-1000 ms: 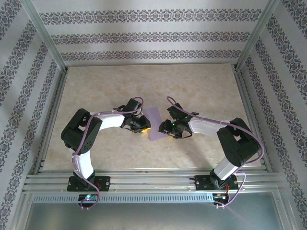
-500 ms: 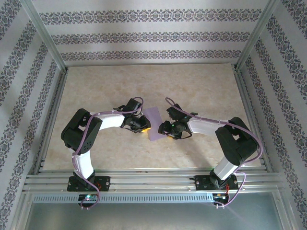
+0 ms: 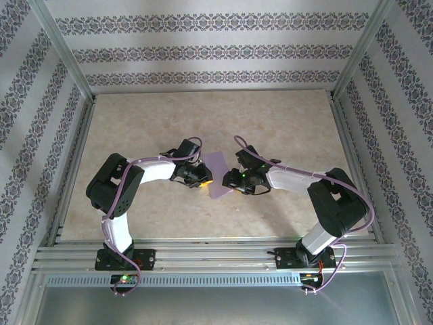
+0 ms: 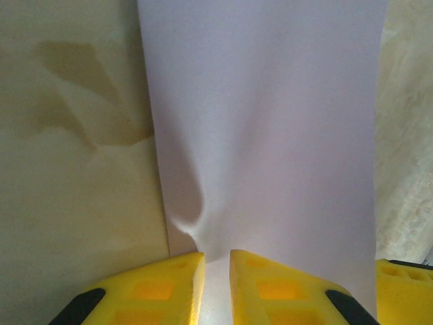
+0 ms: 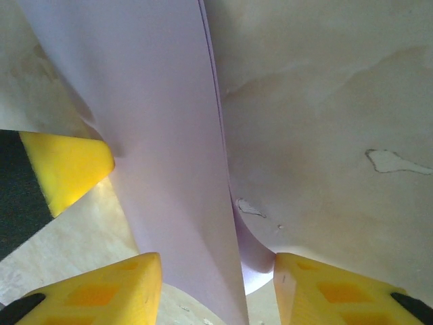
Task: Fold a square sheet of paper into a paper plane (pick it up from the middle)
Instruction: Fold the triangle a second time at the center of the table.
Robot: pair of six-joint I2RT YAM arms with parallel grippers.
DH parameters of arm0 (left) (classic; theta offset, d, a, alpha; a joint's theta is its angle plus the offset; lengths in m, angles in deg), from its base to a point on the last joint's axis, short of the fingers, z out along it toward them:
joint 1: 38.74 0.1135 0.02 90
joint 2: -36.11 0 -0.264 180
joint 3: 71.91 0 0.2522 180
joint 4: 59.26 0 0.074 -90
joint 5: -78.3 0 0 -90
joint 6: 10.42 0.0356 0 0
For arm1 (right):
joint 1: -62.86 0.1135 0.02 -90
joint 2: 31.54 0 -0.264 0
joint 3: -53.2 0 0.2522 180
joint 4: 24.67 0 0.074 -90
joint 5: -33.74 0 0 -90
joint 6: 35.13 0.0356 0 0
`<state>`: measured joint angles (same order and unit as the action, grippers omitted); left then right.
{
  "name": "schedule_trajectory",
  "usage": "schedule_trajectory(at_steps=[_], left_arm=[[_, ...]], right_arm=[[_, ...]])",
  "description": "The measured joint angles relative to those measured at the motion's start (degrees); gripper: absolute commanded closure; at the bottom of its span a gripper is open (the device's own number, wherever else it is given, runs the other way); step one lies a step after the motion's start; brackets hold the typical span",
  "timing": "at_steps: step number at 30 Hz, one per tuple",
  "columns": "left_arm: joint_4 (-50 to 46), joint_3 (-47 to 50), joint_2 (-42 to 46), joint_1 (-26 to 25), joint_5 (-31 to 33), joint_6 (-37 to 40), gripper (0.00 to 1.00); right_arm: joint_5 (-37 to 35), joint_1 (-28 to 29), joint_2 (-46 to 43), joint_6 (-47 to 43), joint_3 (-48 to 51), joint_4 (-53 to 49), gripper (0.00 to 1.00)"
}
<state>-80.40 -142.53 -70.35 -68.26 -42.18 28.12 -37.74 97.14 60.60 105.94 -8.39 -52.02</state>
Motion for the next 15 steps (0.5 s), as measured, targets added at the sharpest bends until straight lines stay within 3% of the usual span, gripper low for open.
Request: schedule_trajectory(at_steps=[5, 15], left_arm=[[0.00, 0.00, 0.00, 0.00, 0.00, 0.00, 0.80], [0.00, 0.00, 0.00, 0.00, 0.00, 0.00, 0.79]], right_arm=[[0.00, 0.00, -0.02, 0.00, 0.09, -0.07, 0.61], [-1.16, 0.00, -0.26, 0.00, 0.11, -2.69, 0.61]])
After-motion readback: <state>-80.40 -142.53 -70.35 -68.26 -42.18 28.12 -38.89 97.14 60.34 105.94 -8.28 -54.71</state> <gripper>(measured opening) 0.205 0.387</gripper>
